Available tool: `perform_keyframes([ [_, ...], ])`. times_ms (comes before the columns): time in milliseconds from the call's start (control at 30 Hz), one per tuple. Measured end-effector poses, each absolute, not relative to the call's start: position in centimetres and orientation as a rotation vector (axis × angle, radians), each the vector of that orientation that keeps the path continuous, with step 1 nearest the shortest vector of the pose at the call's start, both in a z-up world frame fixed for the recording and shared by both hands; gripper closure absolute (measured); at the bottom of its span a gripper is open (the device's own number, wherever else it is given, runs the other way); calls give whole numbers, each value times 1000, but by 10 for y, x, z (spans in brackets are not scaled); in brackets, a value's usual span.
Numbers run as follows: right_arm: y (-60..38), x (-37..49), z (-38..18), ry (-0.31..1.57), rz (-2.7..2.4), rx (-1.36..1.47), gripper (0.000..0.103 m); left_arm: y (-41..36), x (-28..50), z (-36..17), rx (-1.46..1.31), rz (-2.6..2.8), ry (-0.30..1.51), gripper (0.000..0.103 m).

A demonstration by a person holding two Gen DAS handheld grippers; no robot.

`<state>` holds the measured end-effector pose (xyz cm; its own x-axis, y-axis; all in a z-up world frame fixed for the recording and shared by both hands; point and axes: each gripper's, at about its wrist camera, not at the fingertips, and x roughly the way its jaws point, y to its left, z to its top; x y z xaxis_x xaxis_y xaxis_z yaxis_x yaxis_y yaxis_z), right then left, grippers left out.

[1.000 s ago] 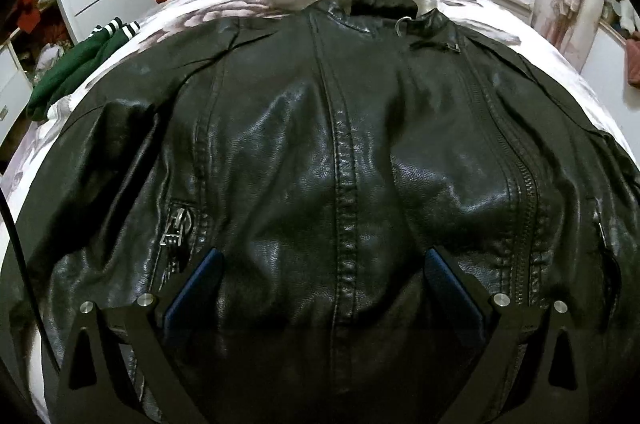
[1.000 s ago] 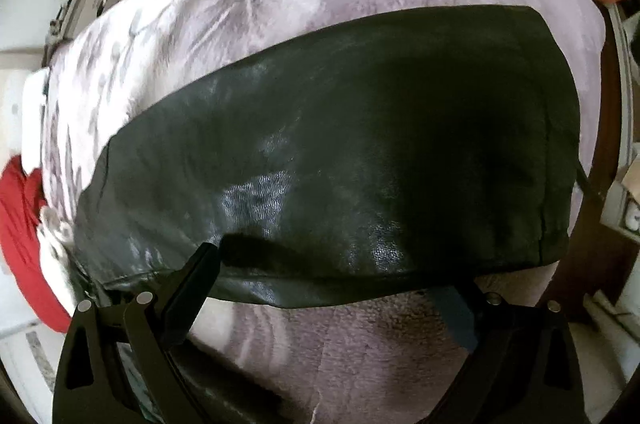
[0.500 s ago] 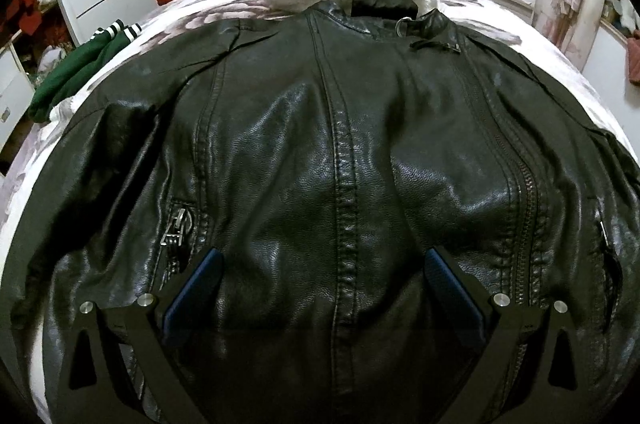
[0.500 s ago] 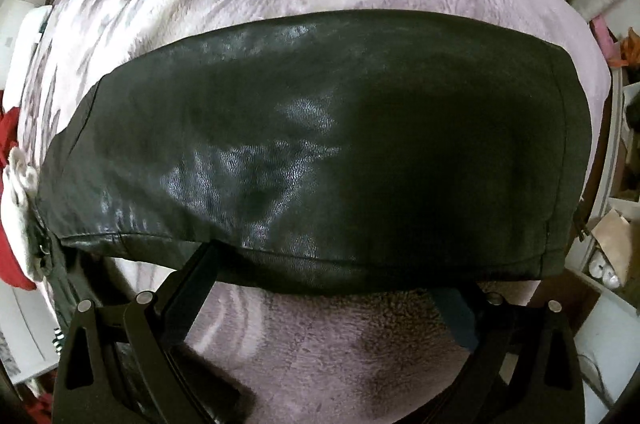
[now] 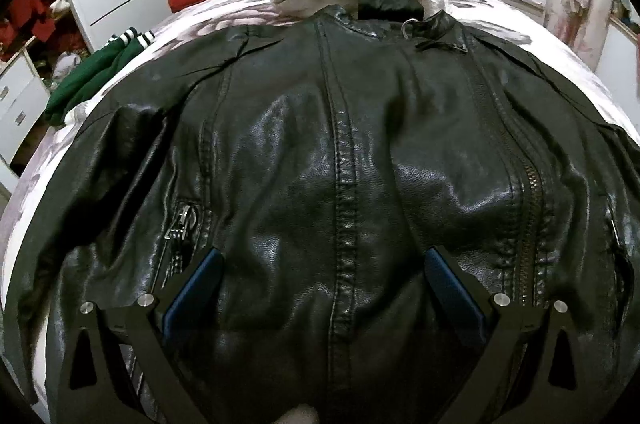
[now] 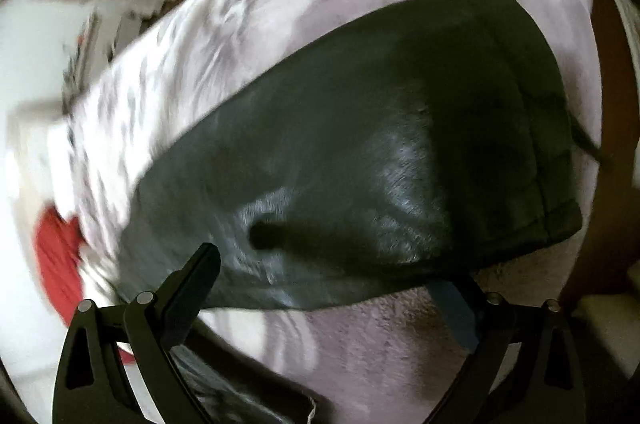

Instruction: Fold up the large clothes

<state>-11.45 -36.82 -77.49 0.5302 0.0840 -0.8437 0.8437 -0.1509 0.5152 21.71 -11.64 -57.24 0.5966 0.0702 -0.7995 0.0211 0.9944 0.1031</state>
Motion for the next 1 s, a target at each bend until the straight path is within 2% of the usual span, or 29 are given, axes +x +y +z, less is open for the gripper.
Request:
perform_keyframes([
  [100,-369,-141,-781,618,-823,1760,19,-118,223,-574,87,47,958,0],
  [133,-368,-148,-781,556,-806,1799,41,-117,224,-572,73,54,974,0],
  [200,-369,-152,-776,525,-774,1799,73,-115,226,-568,49,67,1015,0],
  [233,-371,-152,-771,521,-760,1772,74,-113,227,-564,30,73,1044,0],
  [333,-378,-149,-767,550,-731,1697,74,-118,231,-558,53,66,1155,0],
  [367,-378,-151,-771,577,-736,1690,66,-120,232,-556,67,58,1182,0],
  [400,-378,-150,-778,588,-721,1704,64,-123,232,-554,89,59,1206,0],
  [533,-380,-148,-792,574,-697,1694,63,-138,231,-555,150,14,1298,0],
  [600,-381,-131,-795,534,-712,1720,49,-149,230,-560,203,2,1318,0],
  [667,-384,-117,-790,498,-733,1729,22,-156,231,-565,245,-2,1323,0],
  [733,-386,-105,-787,498,-754,1732,9,-159,233,-568,259,-1,1330,0],
  [833,-394,-89,-795,470,-776,1748,9,-160,236,-571,256,-1,1348,0],
  [867,-395,-88,-796,447,-790,1773,16,-161,237,-571,258,-1,1352,0],
  [900,-398,-84,-795,430,-805,1782,30,-162,236,-570,264,0,1353,0],
  [933,-400,-83,-793,421,-812,1780,87,-163,235,-570,274,0,1353,0],
  [967,-405,-83,-792,422,-818,1778,96,-165,234,-569,283,0,1351,0],
  [1000,-410,-85,-785,396,-833,1765,96,-167,236,-565,288,-4,1352,0],
])
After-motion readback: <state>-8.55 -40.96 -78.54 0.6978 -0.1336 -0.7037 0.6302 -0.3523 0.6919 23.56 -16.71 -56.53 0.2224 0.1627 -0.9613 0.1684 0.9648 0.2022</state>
